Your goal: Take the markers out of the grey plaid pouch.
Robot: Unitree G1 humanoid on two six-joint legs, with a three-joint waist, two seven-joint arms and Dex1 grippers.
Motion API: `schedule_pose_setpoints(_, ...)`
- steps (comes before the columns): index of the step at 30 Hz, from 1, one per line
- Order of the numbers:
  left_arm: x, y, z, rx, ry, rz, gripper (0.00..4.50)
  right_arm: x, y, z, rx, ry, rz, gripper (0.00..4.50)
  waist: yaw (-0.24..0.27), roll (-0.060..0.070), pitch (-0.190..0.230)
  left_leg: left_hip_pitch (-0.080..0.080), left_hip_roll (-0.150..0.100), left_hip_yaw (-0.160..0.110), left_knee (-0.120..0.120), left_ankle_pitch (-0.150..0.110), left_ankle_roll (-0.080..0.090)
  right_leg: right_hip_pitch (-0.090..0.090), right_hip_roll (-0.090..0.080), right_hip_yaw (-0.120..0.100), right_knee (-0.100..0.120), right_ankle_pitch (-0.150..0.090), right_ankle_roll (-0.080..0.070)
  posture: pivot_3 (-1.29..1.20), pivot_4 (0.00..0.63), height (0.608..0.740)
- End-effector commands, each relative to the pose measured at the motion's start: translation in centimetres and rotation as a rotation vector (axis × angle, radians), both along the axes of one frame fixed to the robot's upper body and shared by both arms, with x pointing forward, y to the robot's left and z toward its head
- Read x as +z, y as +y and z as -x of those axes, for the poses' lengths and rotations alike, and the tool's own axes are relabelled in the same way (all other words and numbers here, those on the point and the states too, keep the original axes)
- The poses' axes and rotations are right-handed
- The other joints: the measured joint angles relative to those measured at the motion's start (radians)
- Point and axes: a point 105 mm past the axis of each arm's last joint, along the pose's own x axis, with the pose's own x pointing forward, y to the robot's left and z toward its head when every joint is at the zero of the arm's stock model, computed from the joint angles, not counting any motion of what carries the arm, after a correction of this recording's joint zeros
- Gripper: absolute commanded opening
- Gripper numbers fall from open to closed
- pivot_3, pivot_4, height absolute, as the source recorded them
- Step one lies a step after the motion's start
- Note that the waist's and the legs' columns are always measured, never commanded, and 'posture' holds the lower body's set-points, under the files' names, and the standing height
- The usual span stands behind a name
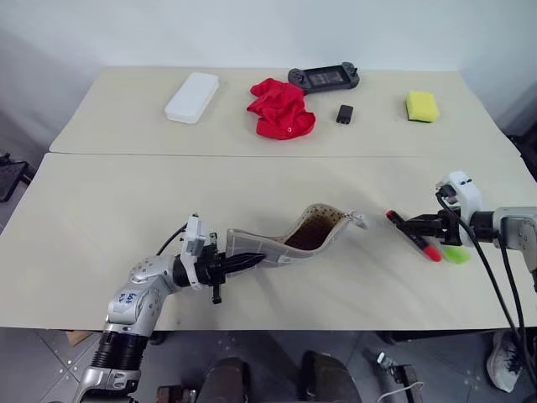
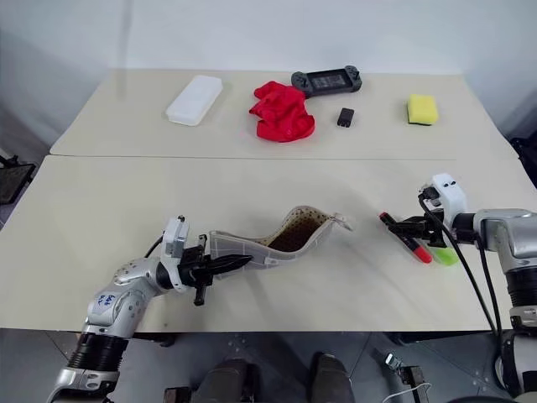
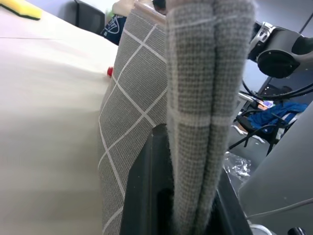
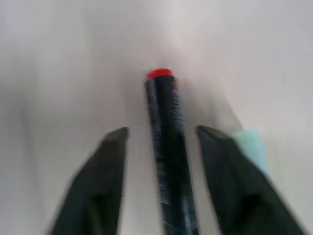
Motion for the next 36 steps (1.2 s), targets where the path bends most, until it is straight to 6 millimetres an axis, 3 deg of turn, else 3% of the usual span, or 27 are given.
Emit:
schedule_pose_setpoints(1,1.5,1.4,0.2,0.047,-0.016,0.042,0.0,4.3,0.9,0.0,0.158,-0.268,-0.032,3.61,0.001,0.0,0.0,0.0,0.0,0.0,0.0,0.0,0.0,0.0,0.0,0.0,0.0,0.0,0.0,0.0,0.15,0.74)
schedule_pose_setpoints(3,1.9,2.5,0.2,0.092,0.053,0.088,0.0,5.7,2.1,0.7,0.277,-0.414,-0.101,4.34,0.002,0.0,0.0,0.0,0.0,0.001,0.0,0.0,0.0,0.0,0.0,0.0,0.0,0.0,0.0,0.0,0.15,0.74)
schedule_pose_setpoints(5,2.3,3.5,0.3,0.126,0.12,0.138,0.0,6.7,2.9,1.6,0.37,-0.539,-0.154,4.46,0.001,0.0,0.0,0.0,0.001,0.001,0.0,0.0,0.0,0.001,0.001,-0.001,-0.001,0.0,0.0,0.0,0.15,0.74)
schedule_pose_setpoints(7,3.2,5.6,0.3,0.213,0.249,0.271,0.0,7.0,3.9,2.3,0.411,-0.681,-0.192,4.46,0.001,0.0,0.0,0.0,0.001,0.001,0.0,0.0,0.0,0.001,0.001,-0.001,0.0,0.0,0.0,0.0,0.15,0.74)
schedule_pose_setpoints(10,4.0,9.3,0.6,0.375,0.433,0.48,0.0,5.2,5.7,3.9,0.538,-0.754,-0.184,4.46,-0.003,0.0,0.0,0.001,0.004,-0.004,0.0,0.0,0.0,0.001,0.0,0.001,0.001,0.0,0.0,0.0,0.15,0.74)
schedule_pose_setpoints(12,3.6,11.5,0.8,0.501,0.511,0.54,0.0,3.9,6.6,5.3,0.638,-0.766,-0.181,4.46,-0.006,0.0,0.0,0.002,0.005,-0.004,-0.001,0.0,0.0,0.001,-0.001,0.002,0.001,0.0,0.0,0.0,0.15,0.74)
schedule_pose_setpoints(18,1.3,18.1,2.4,0.905,0.686,0.781,0.0,2.1,7.9,7.0,0.671,-0.839,-0.21,4.46,-0.005,0.0,0.0,0.006,0.004,-0.004,0.0,0.0,0.0,0.005,-0.001,0.004,0.001,0.001,0.001,0.0,0.15,0.74)
schedule_pose_setpoints(22,1.3,19.6,3.6,0.999,0.727,0.926,0.0,1.4,8.3,7.1,0.7,-0.838,-0.203,4.46,0.0,0.0,0.0,0.007,0.003,-0.004,0.0,-0.001,0.0,0.006,-0.002,0.005,0.0,0.001,0.001,0.0,0.15,0.74)
schedule_pose_setpoints(26,0.1,20.0,4.0,1.075,0.79,0.923,0.0,1.7,8.6,6.6,0.695,-0.867,-0.208,4.46,-0.001,0.0,0.0,0.008,0.003,-0.004,0.0,-0.001,0.0,0.006,-0.001,0.006,0.0,0.001,0.0,0.0,0.15,0.74)
schedule_pose_setpoints(29,-0.4,22.5,3.8,1.289,0.718,0.809,0.72,2.1,8.7,6.0,0.681,-0.927,-0.183,4.5,-0.003,0.0,0.0,0.008,0.0,-0.002,0.0,-0.001,0.0,0.006,0.0,0.006,0.0,0.0,0.0,0.0,0.15,0.74)
schedule_pose_setpoints(36,-0.3,25.5,4.6,1.449,0.676,0.532,2.89,1.7,8.3,6.3,0.683,-0.894,-0.226,4.5,-0.003,0.0,0.0,0.007,0.0,-0.001,0.0,-0.001,-0.001,0.004,0.001,0.006,0.0,0.0,0.0,0.0,0.15,0.74)
